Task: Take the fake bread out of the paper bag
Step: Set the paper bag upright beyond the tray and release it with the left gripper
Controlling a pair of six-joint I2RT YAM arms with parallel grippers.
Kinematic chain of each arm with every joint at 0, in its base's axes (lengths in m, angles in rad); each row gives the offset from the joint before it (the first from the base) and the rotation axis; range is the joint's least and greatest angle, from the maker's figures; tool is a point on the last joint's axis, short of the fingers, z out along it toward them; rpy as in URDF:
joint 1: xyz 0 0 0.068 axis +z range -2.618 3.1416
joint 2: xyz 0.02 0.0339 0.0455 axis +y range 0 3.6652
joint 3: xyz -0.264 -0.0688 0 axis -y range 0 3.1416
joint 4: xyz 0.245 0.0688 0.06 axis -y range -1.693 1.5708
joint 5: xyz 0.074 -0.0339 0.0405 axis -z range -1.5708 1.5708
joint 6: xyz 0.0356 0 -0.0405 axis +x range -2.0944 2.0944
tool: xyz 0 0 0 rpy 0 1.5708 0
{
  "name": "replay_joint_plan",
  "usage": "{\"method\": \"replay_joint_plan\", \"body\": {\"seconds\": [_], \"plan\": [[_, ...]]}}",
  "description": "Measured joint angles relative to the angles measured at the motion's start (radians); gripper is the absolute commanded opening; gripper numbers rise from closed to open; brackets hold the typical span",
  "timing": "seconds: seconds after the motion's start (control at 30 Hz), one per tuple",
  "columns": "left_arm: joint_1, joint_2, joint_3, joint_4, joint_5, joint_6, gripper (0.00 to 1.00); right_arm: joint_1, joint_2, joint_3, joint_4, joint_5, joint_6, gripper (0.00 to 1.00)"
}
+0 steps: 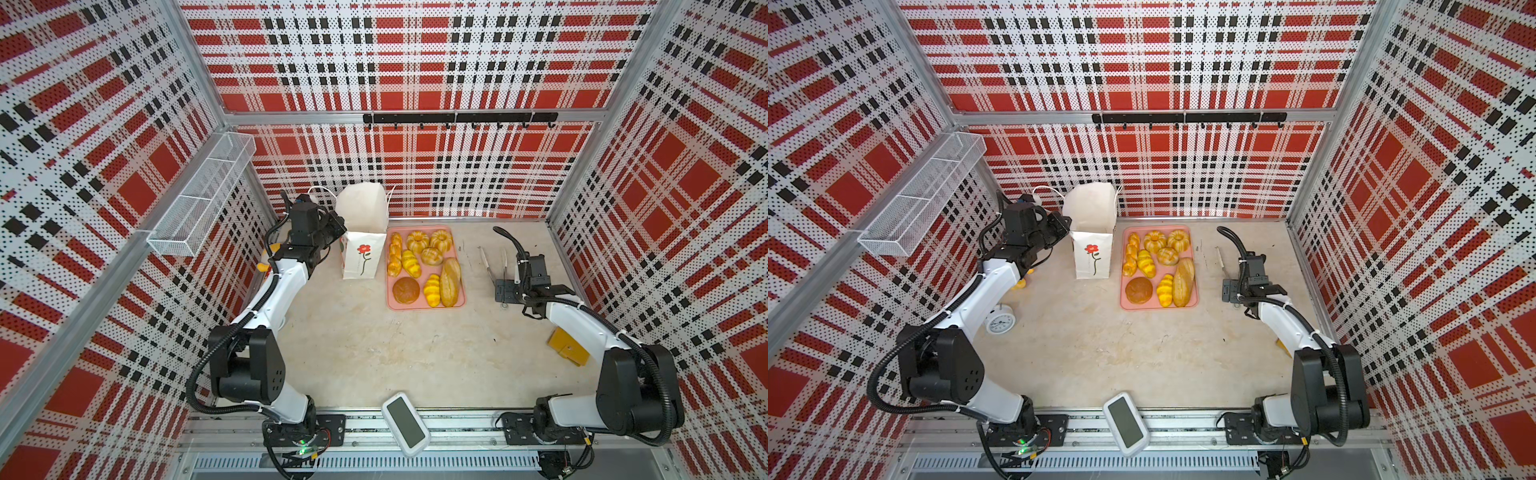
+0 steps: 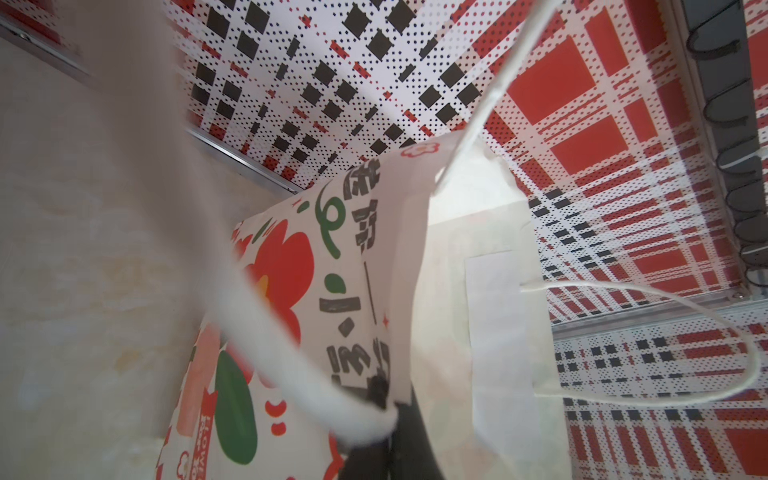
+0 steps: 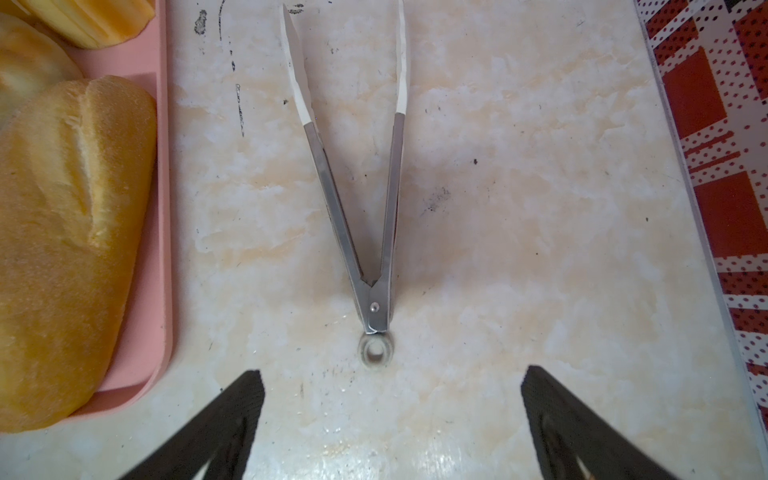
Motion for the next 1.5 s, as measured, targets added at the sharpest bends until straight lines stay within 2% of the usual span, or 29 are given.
{"method": "replay_joint_plan", "body": {"seconds": [0.03, 0.07, 0.2, 0.27, 0.3, 0.73, 1.0, 1.13, 1.3, 1.4, 1.5], "plan": [[0.002, 0.005, 0.0, 0.007, 0.005, -0.01, 0.0, 0.0, 0.0, 0.0, 0.0, 0.0, 0.001, 1.0], [0.006, 0.011, 0.0, 0.013, 0.008, -0.02, 0.05, 0.0, 0.0, 0.0, 0.0, 0.0, 0.001, 1.0], [0.021, 0.043, 0.001, 0.031, 0.021, -0.044, 0.37, 0.0, 0.0, 0.0, 0.0, 0.001, 0.001, 1.0], [0.026, 0.061, 0.006, 0.033, 0.032, -0.05, 0.65, 0.0, 0.0, 0.0, 0.0, 0.001, 0.002, 1.0], [0.027, 0.068, 0.01, 0.032, 0.037, -0.05, 0.98, 0.0, 0.0, 0.0, 0.0, 0.001, 0.002, 1.0], [0.036, 0.043, 0.013, 0.009, 0.061, 0.009, 1.0, 0.0, -0.071, -0.01, -0.007, 0.001, 0.006, 1.0], [0.037, -0.18, -0.061, -0.036, 0.037, 0.114, 0.99, 0.0, -0.141, -0.017, -0.02, -0.014, 0.01, 1.0], [0.038, -0.36, -0.222, 0.008, 0.0, 0.201, 1.0, 0.0, -0.175, -0.017, -0.018, -0.037, 0.013, 1.0], [0.039, -0.603, -0.526, 0.152, -0.054, 0.358, 1.0, 0.0, -0.267, -0.017, 0.073, -0.047, 0.004, 1.0], [0.04, -0.681, -0.687, 0.245, -0.089, 0.427, 0.99, 0.0, -0.301, -0.039, 0.186, -0.038, -0.023, 1.0], [0.04, -0.688, -0.822, 0.34, -0.123, 0.468, 0.99, 0.0, -0.316, -0.15, 0.382, -0.034, -0.076, 1.0]]}}
